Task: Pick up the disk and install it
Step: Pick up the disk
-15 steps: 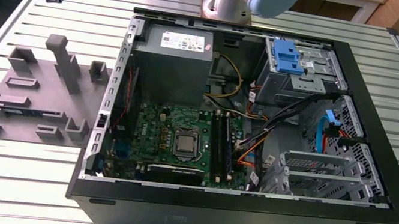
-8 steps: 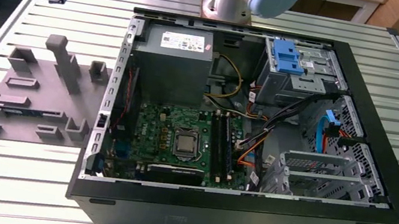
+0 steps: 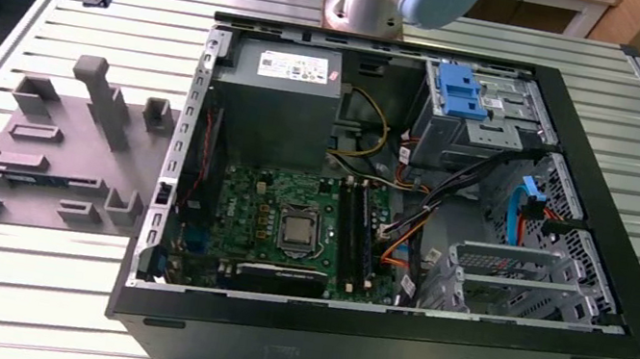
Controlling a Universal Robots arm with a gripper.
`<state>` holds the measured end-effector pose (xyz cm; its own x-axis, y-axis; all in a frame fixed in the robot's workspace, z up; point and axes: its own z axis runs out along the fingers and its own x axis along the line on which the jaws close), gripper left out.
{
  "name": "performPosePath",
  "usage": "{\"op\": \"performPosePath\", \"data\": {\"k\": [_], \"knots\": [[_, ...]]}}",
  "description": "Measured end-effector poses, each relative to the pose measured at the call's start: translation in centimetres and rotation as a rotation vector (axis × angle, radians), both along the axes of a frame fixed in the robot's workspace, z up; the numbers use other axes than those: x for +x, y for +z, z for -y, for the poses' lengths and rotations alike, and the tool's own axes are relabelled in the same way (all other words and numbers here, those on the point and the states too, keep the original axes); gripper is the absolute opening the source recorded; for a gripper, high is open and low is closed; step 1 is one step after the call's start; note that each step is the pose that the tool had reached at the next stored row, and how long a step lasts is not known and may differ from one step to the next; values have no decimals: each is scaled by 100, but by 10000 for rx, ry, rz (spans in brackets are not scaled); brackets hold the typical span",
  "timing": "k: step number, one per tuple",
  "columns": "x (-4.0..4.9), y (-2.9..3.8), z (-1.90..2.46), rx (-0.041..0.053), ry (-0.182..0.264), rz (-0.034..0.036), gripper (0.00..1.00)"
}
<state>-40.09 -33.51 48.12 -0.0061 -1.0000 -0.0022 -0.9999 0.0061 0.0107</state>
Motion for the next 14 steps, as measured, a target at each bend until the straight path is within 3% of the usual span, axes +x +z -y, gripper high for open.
{"op": "performPosePath", "data": {"k": [14], "knots": [[25, 1, 3, 0, 0, -1, 36]]}}
